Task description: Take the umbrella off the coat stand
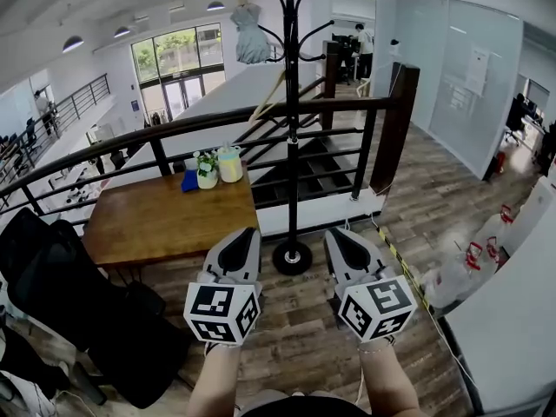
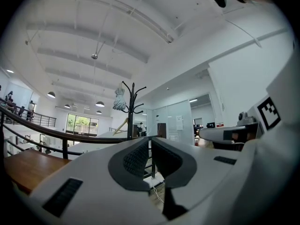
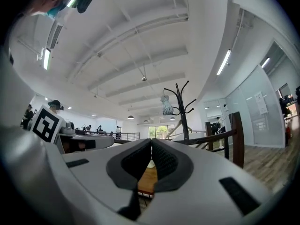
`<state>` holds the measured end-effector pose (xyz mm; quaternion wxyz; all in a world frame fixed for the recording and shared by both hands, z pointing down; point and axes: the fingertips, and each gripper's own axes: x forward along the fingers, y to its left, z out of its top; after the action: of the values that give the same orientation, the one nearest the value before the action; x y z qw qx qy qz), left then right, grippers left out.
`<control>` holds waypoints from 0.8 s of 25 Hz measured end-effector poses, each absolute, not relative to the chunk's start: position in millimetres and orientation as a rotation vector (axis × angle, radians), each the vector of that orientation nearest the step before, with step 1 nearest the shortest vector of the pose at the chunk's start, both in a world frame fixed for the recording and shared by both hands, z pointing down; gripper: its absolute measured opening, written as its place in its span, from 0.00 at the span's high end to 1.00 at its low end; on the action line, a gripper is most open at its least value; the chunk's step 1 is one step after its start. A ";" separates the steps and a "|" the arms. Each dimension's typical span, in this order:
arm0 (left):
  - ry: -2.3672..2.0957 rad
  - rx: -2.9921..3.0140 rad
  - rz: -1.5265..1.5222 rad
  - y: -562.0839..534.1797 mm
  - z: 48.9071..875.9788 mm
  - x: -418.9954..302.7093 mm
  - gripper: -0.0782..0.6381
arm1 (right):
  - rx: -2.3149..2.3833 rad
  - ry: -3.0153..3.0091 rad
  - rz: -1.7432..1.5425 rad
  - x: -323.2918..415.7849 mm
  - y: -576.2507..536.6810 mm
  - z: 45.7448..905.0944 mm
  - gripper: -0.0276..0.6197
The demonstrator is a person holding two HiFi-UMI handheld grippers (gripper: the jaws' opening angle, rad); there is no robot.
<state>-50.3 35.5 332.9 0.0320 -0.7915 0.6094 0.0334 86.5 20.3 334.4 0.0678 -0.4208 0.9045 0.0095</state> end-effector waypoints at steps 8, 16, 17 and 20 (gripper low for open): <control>1.912 -2.460 0.153 38.2 340.4 -42.8 0.85 | -1.183 2.782 0.038 83.9 23.0 336.3 0.91; 1.917 -2.461 0.105 2.3 350.3 -54.2 0.85 | -1.154 2.779 -0.009 70.7 -14.8 347.9 0.91; 1.912 -2.464 0.103 -4.9 350.4 -56.2 0.85 | -1.153 2.778 -0.011 68.0 -22.0 348.1 0.91; 1.899 -2.471 0.113 -29.3 349.3 -64.3 0.85 | -1.156 2.775 0.003 57.3 -46.3 346.4 0.91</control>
<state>-64.3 -29.3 349.3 0.0117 -0.7923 0.6089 0.0361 57.3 -46.3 346.4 0.0674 -0.3837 0.9210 0.0010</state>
